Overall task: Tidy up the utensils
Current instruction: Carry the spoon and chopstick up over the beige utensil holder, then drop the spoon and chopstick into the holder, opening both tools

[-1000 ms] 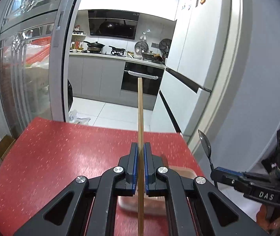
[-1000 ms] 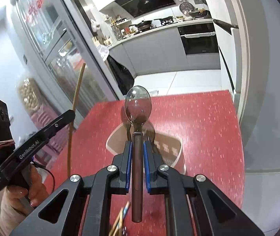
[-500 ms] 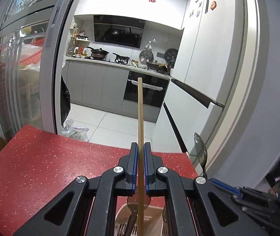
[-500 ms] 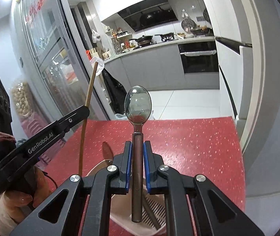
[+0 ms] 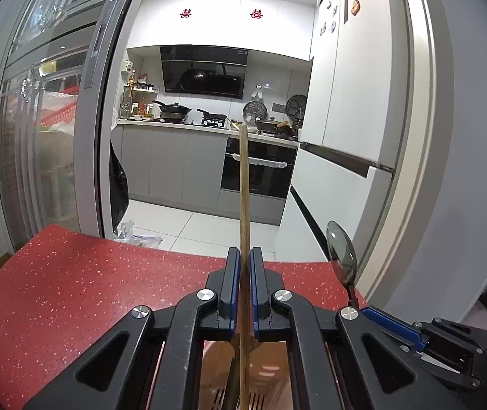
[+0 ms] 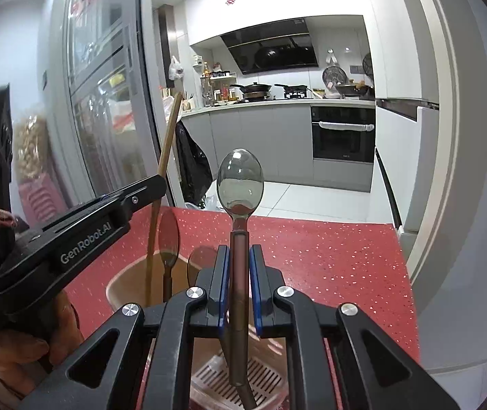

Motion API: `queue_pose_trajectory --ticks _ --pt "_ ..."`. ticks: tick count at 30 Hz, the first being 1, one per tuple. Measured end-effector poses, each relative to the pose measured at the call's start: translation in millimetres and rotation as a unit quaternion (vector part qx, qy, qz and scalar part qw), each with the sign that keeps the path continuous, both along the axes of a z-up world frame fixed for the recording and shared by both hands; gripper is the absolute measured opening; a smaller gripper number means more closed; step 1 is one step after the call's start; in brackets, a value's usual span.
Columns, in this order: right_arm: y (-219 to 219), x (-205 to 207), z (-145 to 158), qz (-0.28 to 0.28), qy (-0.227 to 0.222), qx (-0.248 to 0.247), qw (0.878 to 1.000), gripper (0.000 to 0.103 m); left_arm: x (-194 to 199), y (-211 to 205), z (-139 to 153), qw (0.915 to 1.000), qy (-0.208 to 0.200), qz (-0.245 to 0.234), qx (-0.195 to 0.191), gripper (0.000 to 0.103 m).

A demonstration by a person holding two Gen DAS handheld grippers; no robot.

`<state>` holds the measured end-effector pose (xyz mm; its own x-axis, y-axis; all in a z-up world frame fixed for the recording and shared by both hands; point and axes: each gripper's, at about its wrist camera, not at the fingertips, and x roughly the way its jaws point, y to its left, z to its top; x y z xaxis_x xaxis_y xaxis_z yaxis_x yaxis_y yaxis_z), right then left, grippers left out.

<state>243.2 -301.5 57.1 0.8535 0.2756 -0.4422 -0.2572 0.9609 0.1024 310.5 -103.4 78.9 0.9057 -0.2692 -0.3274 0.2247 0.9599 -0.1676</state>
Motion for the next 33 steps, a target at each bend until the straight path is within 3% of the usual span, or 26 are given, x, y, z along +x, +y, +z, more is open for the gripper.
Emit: queue_pose_trajectory --ticks 10,20,24,29,33 --pt "-1 -11 -15 0.001 0.015 -0.014 1.000 0.012 -19 -7 -20 0.9992 0.018 0.002 0.036 0.031" --pt "-6 -11 -15 0.010 0.051 0.005 0.999 0.015 -30 -4 -19 0.9969 0.047 0.011 0.062 0.031" --pt "-8 -13 -13 0.013 0.059 0.015 0.998 0.043 -40 2 -15 0.9961 0.053 0.013 0.069 0.031" --pt "-11 -23 -3 0.014 0.067 0.038 0.997 0.053 -54 13 -13 0.9941 0.077 0.010 0.076 0.031" --pt "-12 -41 4 0.021 0.072 0.047 0.996 0.072 -72 25 -22 0.9884 0.122 0.016 0.089 0.031"
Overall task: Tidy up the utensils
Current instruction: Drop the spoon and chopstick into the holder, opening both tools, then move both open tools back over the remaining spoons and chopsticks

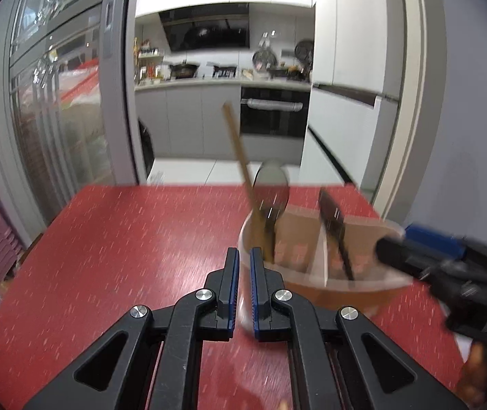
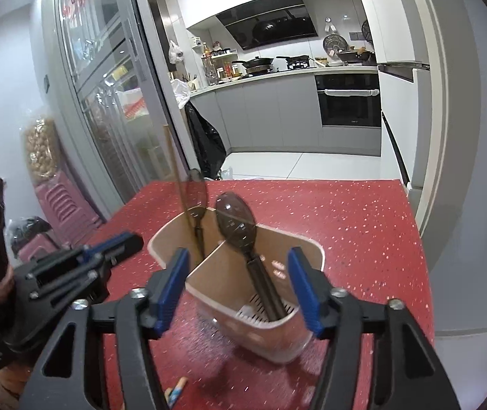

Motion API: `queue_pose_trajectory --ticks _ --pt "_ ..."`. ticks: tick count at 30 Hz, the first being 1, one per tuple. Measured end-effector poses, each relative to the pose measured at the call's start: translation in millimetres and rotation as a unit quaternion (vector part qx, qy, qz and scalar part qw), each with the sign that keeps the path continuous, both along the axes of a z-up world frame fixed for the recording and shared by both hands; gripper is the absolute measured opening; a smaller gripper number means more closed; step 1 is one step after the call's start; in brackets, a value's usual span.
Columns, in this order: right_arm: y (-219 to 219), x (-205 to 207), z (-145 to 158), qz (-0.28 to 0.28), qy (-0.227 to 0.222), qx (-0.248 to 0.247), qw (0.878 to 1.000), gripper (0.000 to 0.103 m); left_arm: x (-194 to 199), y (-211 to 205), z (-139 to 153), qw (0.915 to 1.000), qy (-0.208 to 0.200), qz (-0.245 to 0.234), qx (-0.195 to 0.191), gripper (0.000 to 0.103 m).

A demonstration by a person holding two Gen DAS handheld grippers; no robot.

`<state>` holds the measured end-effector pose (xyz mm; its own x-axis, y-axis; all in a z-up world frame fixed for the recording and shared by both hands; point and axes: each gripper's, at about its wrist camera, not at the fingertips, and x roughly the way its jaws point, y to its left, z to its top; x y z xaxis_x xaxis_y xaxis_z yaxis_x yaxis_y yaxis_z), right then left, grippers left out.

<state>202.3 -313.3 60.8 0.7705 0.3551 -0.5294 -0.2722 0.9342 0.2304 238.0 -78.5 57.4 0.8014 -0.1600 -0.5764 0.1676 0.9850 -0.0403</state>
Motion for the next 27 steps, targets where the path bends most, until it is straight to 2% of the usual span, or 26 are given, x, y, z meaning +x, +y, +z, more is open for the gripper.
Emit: queue_pose_trajectory --ticks 3,11,12,13,14,15,18,19,24,27 --pt "2 -19 4 0.007 0.007 0.007 1.000 0.080 -16 11 -11 0.9995 0.028 0.014 0.004 0.032" --pt "5 -58 -4 0.011 0.051 0.026 0.998 0.085 -66 46 -41 0.9960 0.082 0.034 -0.011 0.032" --pt "5 -63 -8 0.008 0.060 0.032 0.998 0.087 -73 52 -45 0.9952 0.089 0.039 -0.014 0.055" --pt "3 -68 -12 0.007 0.069 0.039 0.997 0.089 -78 57 -48 0.9942 0.096 0.045 -0.016 0.103" --pt "1 -72 -16 0.004 0.077 0.044 0.996 0.091 -82 62 -50 0.9930 0.103 0.057 -0.015 0.103" --pt "0 -76 -20 0.002 0.083 0.047 0.995 0.094 -91 69 -53 0.9929 0.091 0.074 -0.020 0.103" --pt "-5 -86 -31 -0.007 0.098 0.057 0.994 0.096 -103 75 -66 0.9918 0.103 0.074 -0.012 0.103" --pt "-6 -89 -35 -0.009 0.106 0.059 0.993 0.102 -106 76 -72 0.9913 0.108 0.076 -0.008 0.103" --pt "-9 -102 -57 -0.022 0.141 0.068 0.987 0.103 -113 81 -100 0.9864 0.146 0.076 0.001 0.103" --pt "-7 -107 -69 -0.020 0.172 0.046 0.984 0.103 -121 81 -117 0.9850 0.160 0.066 0.005 0.103"
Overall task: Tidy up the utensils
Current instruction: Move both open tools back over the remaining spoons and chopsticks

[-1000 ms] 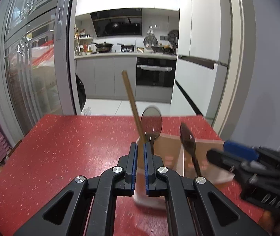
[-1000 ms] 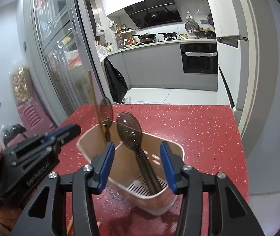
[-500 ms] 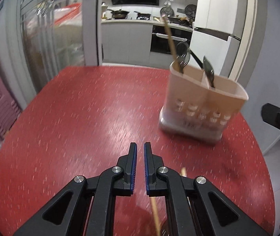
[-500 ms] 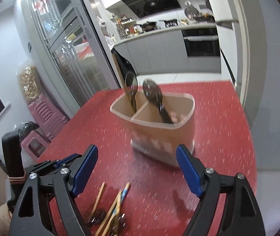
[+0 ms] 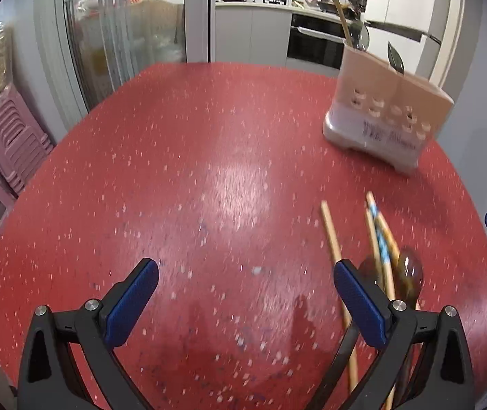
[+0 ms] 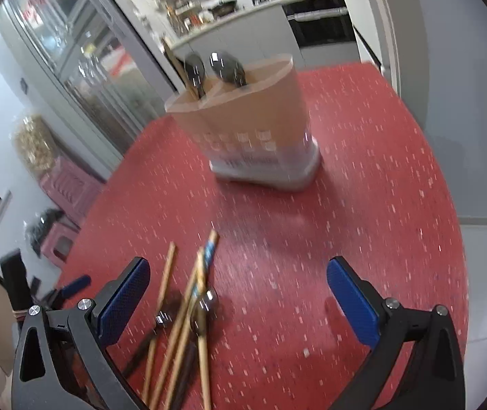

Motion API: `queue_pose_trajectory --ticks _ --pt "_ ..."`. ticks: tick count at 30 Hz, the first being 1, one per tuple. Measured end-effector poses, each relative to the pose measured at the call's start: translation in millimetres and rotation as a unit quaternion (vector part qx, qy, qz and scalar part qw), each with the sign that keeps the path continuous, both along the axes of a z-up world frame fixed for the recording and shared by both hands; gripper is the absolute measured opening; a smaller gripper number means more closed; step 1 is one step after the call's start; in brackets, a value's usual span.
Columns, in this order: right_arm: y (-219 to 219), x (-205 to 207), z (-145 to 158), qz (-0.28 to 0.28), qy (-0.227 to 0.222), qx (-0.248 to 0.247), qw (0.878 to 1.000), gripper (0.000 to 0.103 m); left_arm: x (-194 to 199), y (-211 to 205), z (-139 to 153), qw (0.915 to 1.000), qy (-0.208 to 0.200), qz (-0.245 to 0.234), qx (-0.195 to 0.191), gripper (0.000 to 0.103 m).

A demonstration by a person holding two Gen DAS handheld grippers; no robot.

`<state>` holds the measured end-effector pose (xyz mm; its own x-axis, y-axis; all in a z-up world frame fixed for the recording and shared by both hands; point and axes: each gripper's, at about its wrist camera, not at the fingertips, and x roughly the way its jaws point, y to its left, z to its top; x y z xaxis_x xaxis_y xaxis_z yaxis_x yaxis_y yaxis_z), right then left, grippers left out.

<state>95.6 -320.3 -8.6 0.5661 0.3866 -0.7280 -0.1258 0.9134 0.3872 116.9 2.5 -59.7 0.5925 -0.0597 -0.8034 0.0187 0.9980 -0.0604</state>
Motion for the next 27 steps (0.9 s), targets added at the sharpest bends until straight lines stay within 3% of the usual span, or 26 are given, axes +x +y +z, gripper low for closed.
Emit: queue_pose_trajectory --ticks 4,15,22,27 --pt "11 -7 -14 0.015 0.029 -0.057 0.998 0.103 -10 -4 -10 0.9996 0.006 -0.027 -0.006 0.103" --pt "42 -27 -36 0.053 0.085 -0.104 0.990 0.102 -15 -35 -19 0.9954 0.013 -0.095 0.010 0.103" --pt "54 -40 -46 0.077 0.106 -0.137 0.982 0.083 -20 -37 -19 0.9924 0.024 -0.119 0.022 0.103" --pt "64 -50 -55 0.090 0.116 -0.159 0.976 0.075 -38 -28 -16 0.9910 0.025 -0.129 0.026 0.103"
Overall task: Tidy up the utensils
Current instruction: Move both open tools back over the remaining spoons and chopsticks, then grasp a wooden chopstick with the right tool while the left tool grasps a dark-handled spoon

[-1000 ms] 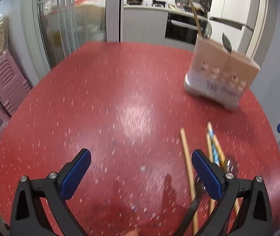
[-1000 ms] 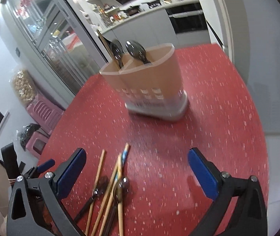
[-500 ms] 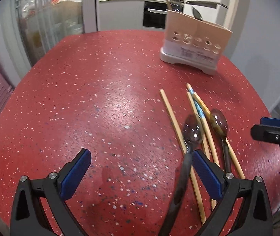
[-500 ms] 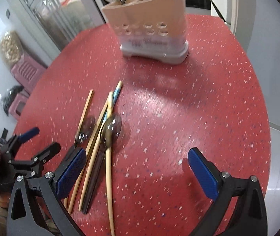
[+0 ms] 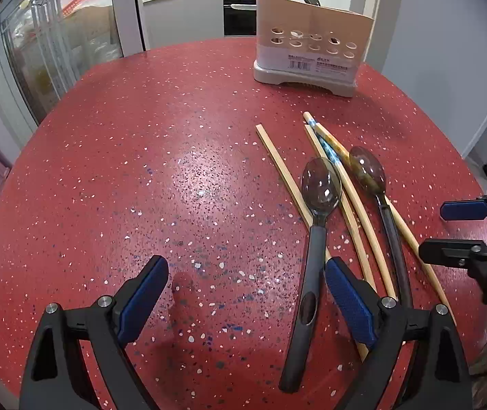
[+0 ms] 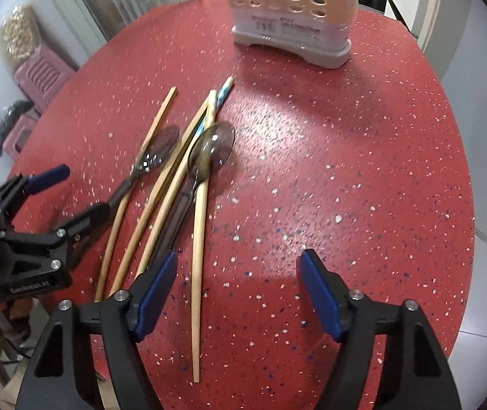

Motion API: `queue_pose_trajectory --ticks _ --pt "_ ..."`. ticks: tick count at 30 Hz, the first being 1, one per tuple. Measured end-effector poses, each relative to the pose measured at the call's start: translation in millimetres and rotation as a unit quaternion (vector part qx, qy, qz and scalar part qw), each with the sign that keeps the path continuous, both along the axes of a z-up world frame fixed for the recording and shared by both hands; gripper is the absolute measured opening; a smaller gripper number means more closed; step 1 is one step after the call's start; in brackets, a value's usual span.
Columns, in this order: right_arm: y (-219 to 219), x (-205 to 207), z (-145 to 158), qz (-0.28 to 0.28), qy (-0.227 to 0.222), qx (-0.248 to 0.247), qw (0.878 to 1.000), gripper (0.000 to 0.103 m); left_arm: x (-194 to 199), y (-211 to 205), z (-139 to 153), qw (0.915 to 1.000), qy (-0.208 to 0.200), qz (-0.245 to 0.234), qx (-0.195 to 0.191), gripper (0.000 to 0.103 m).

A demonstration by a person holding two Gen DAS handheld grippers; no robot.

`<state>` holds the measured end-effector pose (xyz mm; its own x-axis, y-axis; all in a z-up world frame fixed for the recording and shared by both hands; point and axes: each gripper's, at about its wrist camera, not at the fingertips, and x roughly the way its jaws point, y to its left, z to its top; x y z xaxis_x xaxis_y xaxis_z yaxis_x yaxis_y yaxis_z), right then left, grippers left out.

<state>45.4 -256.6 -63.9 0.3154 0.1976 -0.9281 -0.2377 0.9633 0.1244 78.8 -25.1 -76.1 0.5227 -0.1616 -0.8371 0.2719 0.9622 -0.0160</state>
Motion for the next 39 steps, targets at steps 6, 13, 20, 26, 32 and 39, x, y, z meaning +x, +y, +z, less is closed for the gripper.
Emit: queue_pose_trajectory --ticks 6,13,20,26,32,39 --pt "9 2 -4 0.006 -0.009 -0.039 0.999 0.067 0 1 -5 0.9999 0.008 -0.011 0.011 0.100" --pt "22 26 -4 0.020 -0.016 -0.063 0.998 0.065 12 -4 -5 0.9997 0.009 -0.020 0.013 0.100" --pt "35 47 -3 0.041 -0.010 -0.071 0.997 0.058 22 -13 -2 0.9988 0.015 -0.047 0.009 0.089" --pt "39 49 -1 0.057 -0.008 -0.067 0.996 0.020 15 -23 4 0.9959 0.017 -0.089 0.008 0.041" --pt "24 46 2 0.042 -0.011 -0.038 0.998 0.008 13 -17 9 0.9972 0.012 -0.074 -0.007 0.037" --pt "-15 35 23 0.019 -0.030 0.034 0.999 0.008 4 4 35 0.9973 -0.024 -0.036 -0.060 0.037"
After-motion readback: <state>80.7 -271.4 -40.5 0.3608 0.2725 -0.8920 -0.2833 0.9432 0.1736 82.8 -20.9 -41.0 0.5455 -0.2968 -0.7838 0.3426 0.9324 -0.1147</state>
